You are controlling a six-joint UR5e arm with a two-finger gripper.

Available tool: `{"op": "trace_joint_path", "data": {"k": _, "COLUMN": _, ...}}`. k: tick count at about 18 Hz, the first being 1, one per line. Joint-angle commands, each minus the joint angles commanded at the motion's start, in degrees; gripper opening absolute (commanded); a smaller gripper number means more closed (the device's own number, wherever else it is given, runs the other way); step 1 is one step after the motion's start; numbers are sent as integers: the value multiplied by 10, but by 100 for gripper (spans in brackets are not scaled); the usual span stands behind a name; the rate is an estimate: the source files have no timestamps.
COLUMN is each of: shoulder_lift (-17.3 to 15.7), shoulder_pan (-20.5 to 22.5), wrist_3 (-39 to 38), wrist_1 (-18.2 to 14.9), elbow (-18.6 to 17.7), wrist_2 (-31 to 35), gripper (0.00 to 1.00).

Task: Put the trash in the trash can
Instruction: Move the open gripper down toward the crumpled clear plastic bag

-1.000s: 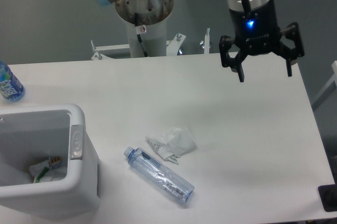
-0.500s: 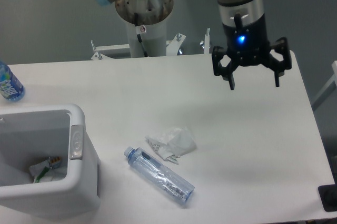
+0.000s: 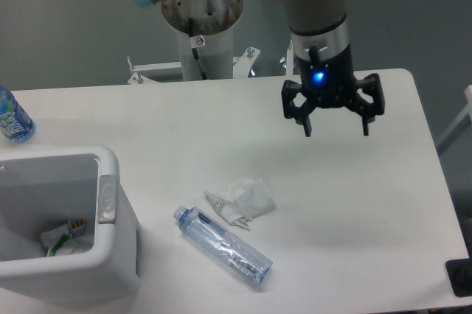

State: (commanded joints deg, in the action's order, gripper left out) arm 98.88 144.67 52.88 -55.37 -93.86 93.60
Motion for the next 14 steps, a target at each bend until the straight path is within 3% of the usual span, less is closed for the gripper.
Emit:
{"op": "trace_joint_path", "data": {"k": 3, "shoulder_lift": 11, "shoulder_pan": -10, "wrist_3": 102, "wrist_1": 0, "elbow": -24, "wrist_2": 0, "gripper": 100}}
{"op": "trace_joint_path", "data": {"k": 7, "shoulder_lift": 28, "shoulder_pan": -24, "wrist_3": 172, "wrist_1": 3, "elbow": -52, "wrist_2": -1, "gripper": 100}}
{"op": "trace_joint_path", "data": {"k": 11, "shoulder_lift": 86, "shoulder_pan": -47, "wrist_3": 194, "wrist_1": 32, "elbow": -56, "wrist_2": 0, "gripper": 100}}
{"op": "trace_joint_path", "data": {"k": 14, "shoulder_lift": 123, "shoulder_pan": -60, "wrist_3": 223, "wrist_1": 35, "elbow": -59, "wrist_2": 10, "gripper": 100}}
